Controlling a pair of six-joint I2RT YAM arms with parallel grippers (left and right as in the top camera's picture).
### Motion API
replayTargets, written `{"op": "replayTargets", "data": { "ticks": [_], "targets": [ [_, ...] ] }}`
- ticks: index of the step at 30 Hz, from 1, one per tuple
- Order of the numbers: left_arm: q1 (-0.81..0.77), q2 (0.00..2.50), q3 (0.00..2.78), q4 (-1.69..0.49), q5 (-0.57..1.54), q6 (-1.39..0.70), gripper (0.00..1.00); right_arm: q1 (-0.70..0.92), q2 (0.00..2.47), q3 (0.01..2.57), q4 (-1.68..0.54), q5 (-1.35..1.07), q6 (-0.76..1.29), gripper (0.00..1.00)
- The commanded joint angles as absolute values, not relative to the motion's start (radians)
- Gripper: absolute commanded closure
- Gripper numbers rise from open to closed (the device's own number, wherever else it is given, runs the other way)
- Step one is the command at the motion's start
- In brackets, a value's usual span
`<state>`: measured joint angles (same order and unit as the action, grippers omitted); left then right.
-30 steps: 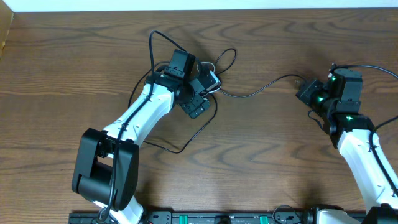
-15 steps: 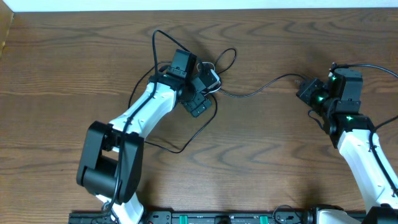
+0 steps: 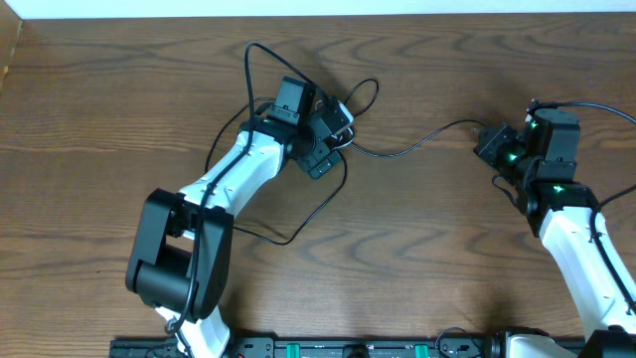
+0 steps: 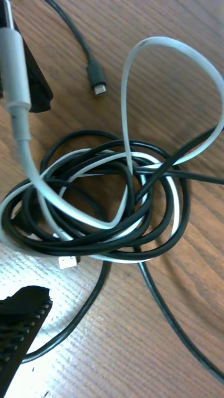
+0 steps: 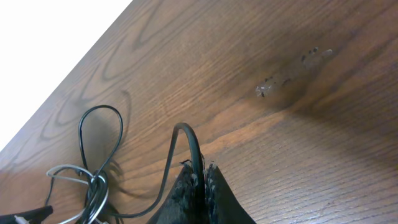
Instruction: Untangle cables
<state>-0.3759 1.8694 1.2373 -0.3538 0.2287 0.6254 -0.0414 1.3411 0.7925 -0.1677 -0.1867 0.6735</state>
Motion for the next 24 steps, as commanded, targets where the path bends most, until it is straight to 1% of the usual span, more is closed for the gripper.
{"op": "replayTargets", "data": {
  "ticks": [1,5,6,9,11,12,14,15,16,17,21,24],
  "targets": [
    [-0.379,1.929,1.246,-0.324,0.215,0.609,0.07,-0.038,1.34,0.797,-0.167,-0.19,0.68,0.97],
    [-0.39,1.934,1.246,-0.282,0.214,0.609,0.07,-0.038,1.34,0.796,-0.163,-0.19,0.68,0.97],
    [-0.392,1.939,1.246,-0.273,0.205,0.609,0.08,-0.038,1.34,0.796,-0.162,-0.19,0.68,0.97],
    [-0.392,1.95,1.246,-0.27,0.189,0.604,0.26,-0.038,1.34,0.796,-0.16,-0.19,0.68,0.97],
    [-0.392,1.951,1.246,-0.268,0.189,0.596,0.41,-0.038,1.34,0.796,-0.159,-0.19,0.68,0.98],
    [-0.392,1.951,1.246,-0.267,0.189,0.593,0.46,-0.038,1.34,0.797,-0.159,-0.19,0.68,0.98],
    [-0.392,1.951,1.246,-0.267,0.19,0.589,0.62,-0.038,1.34,0.796,-0.159,-0.19,0.68,0.98],
    [-0.392,1.951,1.246,-0.267,0.189,0.585,0.72,-0.038,1.34,0.796,-0.159,-0.19,0.68,0.98],
    [-0.392,1.951,1.246,-0.267,0.189,0.581,0.85,-0.038,1.34,0.796,-0.159,-0.19,0.68,0.98],
    [-0.392,1.951,1.246,-0.266,0.189,0.561,0.92,-0.038,1.34,0.796,-0.159,-0.19,0.68,0.98],
    [-0.376,1.914,1.272,-0.252,0.19,0.386,0.92,-0.038,1.34,0.796,-0.16,-0.191,0.68,0.99],
    [-0.34,1.855,1.282,-0.237,0.19,0.324,0.92,-0.038,1.34,0.796,-0.161,-0.19,0.679,0.99]
  ]
}}
